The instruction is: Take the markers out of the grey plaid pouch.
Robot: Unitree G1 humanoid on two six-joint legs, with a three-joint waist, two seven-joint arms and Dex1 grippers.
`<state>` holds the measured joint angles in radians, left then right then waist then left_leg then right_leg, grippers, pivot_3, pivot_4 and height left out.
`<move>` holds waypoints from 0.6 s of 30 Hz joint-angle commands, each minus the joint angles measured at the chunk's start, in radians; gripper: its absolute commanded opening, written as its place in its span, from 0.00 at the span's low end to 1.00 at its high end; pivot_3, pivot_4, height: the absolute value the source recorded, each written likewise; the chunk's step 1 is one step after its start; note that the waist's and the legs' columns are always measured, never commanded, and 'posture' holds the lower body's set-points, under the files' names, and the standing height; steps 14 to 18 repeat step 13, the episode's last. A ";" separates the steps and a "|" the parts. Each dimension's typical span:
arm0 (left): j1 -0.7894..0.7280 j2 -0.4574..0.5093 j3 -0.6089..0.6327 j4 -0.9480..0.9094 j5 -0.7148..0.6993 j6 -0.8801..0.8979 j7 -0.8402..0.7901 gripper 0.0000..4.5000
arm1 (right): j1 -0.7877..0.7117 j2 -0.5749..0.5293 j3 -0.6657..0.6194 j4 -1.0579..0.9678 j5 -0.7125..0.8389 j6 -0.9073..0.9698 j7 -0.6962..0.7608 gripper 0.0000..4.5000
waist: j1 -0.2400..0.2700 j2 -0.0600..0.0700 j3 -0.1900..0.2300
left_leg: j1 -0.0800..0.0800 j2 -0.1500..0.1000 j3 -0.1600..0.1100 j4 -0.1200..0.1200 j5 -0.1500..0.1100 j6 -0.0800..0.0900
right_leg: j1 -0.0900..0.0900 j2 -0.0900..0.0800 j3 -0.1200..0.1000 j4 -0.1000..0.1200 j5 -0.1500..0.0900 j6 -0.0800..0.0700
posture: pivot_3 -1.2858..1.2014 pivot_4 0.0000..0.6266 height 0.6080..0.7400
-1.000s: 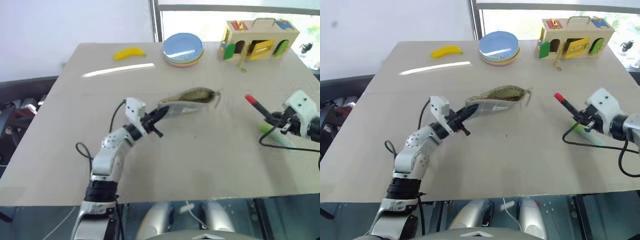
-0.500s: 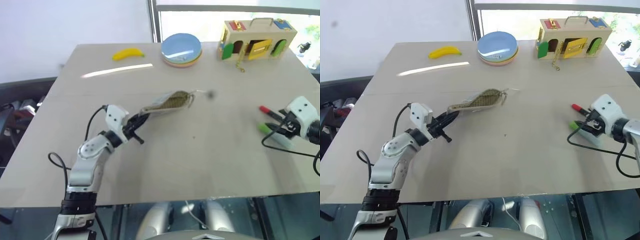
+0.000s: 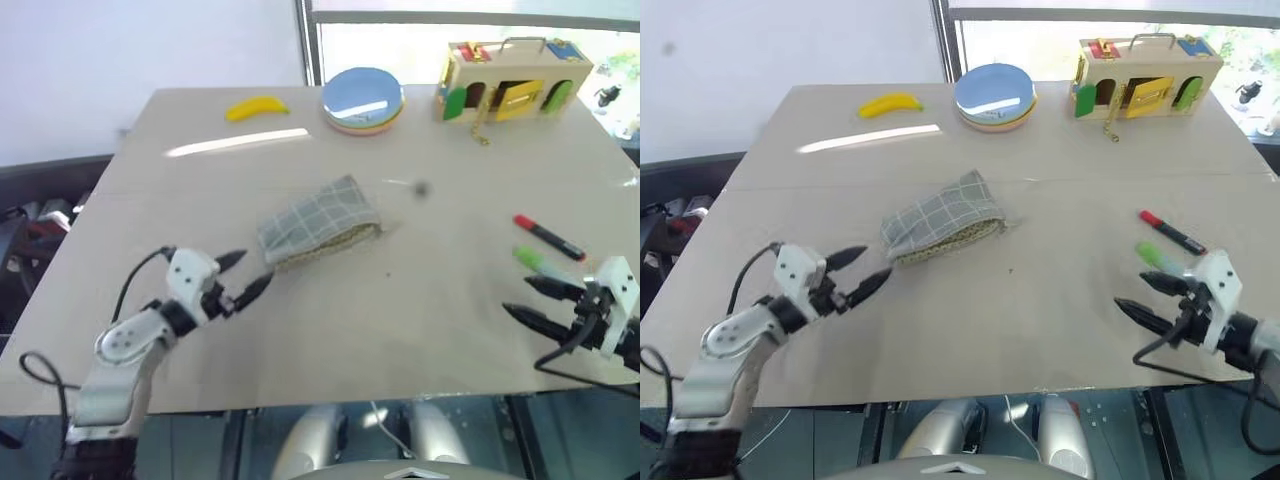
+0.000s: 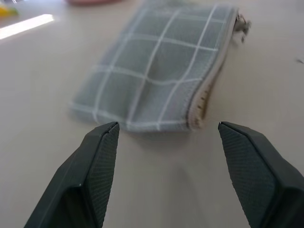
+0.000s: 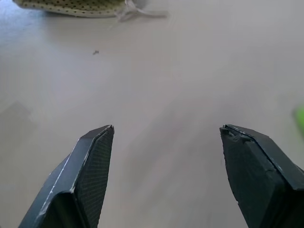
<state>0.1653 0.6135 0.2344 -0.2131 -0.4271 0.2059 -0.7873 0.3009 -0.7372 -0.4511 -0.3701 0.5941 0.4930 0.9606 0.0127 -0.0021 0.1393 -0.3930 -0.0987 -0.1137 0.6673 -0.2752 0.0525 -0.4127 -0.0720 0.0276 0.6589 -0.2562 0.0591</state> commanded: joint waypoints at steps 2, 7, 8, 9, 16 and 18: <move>0.152 0.025 0.092 -0.145 -0.159 0.119 -0.060 0.76 | 0.067 0.000 -0.061 0.046 -0.012 -0.104 0.070 0.80 | 0.001 0.000 0.000 | 0.002 0.000 0.000 0.000 -0.001 0.001 | 0.002 0.000 0.000 0.000 0.000 0.000 | 0.52 0.24 1.00; 0.317 0.040 0.156 -0.217 -0.223 0.166 -0.114 0.76 | 0.114 -0.044 -0.089 0.136 -0.041 -0.184 0.155 0.80 | 0.003 0.001 0.001 | 0.010 0.001 0.000 -0.001 -0.004 0.005 | 0.010 -0.001 -0.001 -0.002 -0.001 0.000 | 0.52 0.24 1.00; 0.343 0.042 0.157 -0.229 -0.209 0.160 -0.115 0.76 | 0.110 -0.047 -0.096 0.153 -0.035 -0.191 0.165 0.80 | 0.003 0.001 0.001 | 0.012 0.001 0.000 -0.002 -0.004 0.006 | 0.013 -0.001 -0.001 -0.003 -0.001 -0.001 | 0.52 0.24 1.00; 0.363 0.041 0.156 -0.238 -0.197 0.151 -0.117 0.76 | 0.106 -0.050 -0.099 0.171 -0.031 -0.197 0.173 0.80 | 0.003 0.001 0.001 | 0.013 0.001 0.000 -0.002 -0.005 0.006 | 0.015 -0.001 -0.001 -0.004 -0.001 -0.001 | 0.52 0.24 1.00; 0.384 0.028 0.147 -0.245 -0.158 0.112 -0.108 0.76 | 0.089 -0.057 -0.097 0.212 -0.034 -0.216 0.194 0.80 | 0.003 0.001 0.001 | 0.013 0.001 0.000 -0.002 -0.005 0.006 | 0.016 -0.001 -0.002 -0.006 -0.001 -0.001 | 0.52 0.24 1.00; 0.384 0.028 0.147 -0.245 -0.158 0.112 -0.108 0.76 | 0.089 -0.057 -0.097 0.212 -0.034 -0.216 0.194 0.80 | 0.003 0.001 0.001 | 0.013 0.001 0.000 -0.002 -0.005 0.006 | 0.016 -0.001 -0.002 -0.006 -0.001 -0.001 | 0.52 0.24 1.00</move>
